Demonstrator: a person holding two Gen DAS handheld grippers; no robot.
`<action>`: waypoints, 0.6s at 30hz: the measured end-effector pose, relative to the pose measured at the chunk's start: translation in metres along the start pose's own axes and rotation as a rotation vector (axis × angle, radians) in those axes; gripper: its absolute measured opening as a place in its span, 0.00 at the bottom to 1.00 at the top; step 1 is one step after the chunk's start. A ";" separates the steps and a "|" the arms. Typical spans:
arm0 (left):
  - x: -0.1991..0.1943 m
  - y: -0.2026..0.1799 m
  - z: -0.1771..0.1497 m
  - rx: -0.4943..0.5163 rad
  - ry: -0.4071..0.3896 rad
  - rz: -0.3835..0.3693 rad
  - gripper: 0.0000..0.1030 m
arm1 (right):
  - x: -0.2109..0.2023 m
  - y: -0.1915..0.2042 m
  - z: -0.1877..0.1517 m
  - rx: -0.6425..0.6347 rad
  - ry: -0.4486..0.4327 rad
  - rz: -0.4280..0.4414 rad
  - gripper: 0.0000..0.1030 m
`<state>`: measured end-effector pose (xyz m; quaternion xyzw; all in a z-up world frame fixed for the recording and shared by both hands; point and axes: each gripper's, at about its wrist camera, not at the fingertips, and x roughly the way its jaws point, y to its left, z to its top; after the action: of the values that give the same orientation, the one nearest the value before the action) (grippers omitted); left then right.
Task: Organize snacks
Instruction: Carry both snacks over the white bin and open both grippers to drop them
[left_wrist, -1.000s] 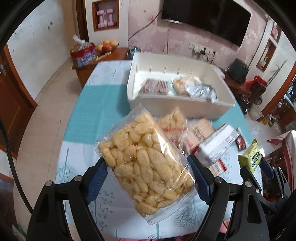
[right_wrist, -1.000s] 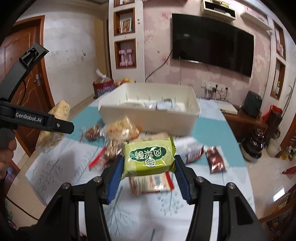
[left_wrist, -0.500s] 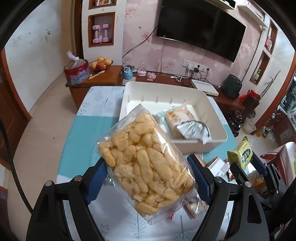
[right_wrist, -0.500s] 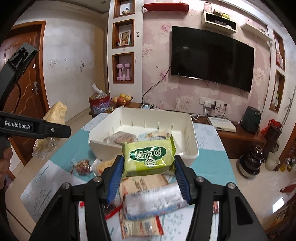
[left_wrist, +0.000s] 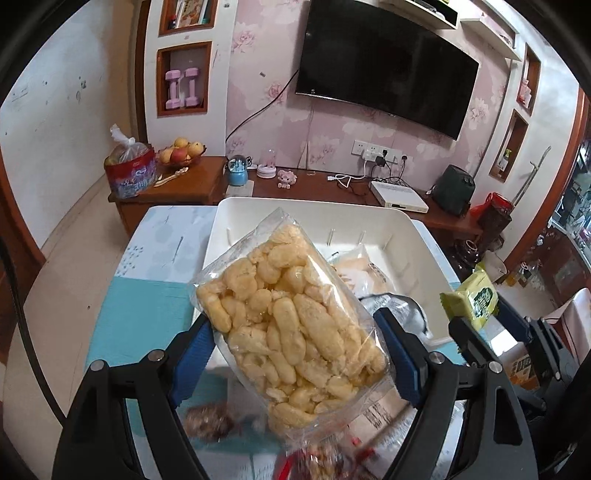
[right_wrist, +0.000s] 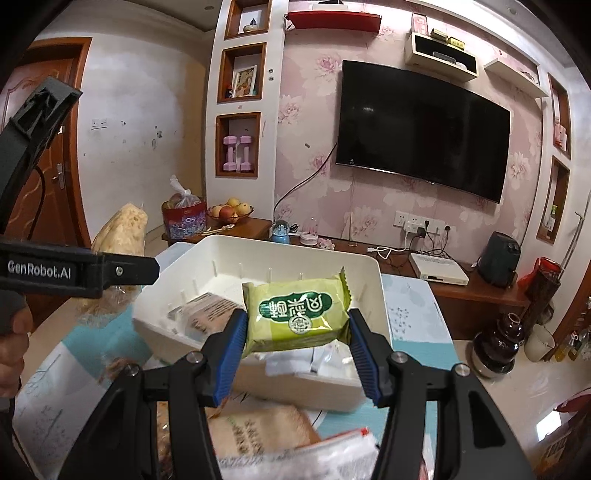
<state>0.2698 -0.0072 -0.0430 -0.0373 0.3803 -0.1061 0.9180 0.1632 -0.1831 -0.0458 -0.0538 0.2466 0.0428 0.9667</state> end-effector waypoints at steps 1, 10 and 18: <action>0.007 0.000 0.000 -0.001 -0.002 0.010 0.80 | 0.007 -0.002 0.000 0.001 -0.003 -0.002 0.53; 0.060 -0.003 0.000 -0.008 0.038 0.040 0.81 | 0.046 -0.011 -0.010 -0.008 0.006 -0.024 0.54; 0.083 -0.001 -0.003 -0.038 0.101 0.021 0.86 | 0.060 -0.024 -0.014 0.054 0.043 -0.036 0.61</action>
<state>0.3245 -0.0262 -0.1019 -0.0452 0.4283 -0.0910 0.8979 0.2120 -0.2057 -0.0853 -0.0330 0.2674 0.0177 0.9629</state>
